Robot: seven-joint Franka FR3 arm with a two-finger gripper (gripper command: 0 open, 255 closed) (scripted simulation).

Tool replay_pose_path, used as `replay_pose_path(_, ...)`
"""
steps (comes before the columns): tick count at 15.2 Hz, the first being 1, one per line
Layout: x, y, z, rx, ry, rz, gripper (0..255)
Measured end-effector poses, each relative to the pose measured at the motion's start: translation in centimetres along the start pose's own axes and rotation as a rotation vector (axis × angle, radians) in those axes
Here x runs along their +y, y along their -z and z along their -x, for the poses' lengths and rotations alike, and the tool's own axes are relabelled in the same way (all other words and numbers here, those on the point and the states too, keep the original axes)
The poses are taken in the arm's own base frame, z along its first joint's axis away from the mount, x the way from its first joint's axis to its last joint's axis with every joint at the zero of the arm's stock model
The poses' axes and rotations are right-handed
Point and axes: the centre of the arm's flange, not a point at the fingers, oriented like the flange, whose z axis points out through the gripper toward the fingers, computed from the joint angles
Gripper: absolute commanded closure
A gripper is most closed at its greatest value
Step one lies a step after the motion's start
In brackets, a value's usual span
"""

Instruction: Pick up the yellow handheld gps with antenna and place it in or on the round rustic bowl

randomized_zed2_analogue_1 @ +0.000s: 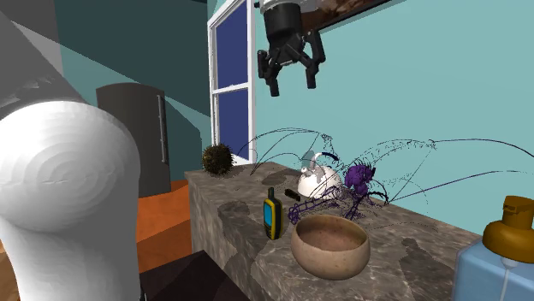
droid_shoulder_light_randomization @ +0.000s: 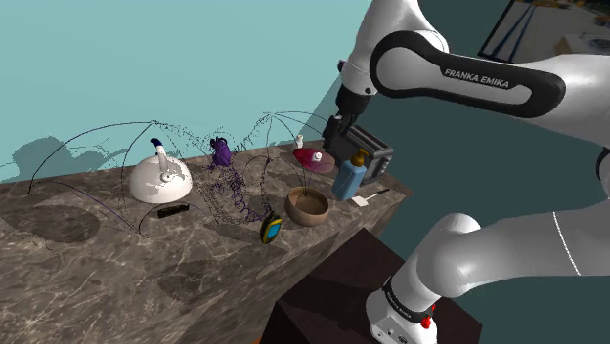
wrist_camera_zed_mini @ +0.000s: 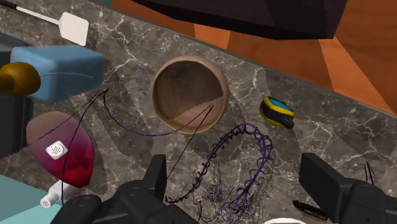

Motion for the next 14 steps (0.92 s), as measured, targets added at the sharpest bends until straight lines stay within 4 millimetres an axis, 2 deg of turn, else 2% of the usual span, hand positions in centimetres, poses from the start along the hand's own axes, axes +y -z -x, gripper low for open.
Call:
replay_pose_path(8, -6.2, -8.7, -4.8, -0.083, 0.161, 0.035, 0)
replay_pose_path(14, -10.6, -15.5, -6.4, -0.145, 0.283, 0.061, 0)
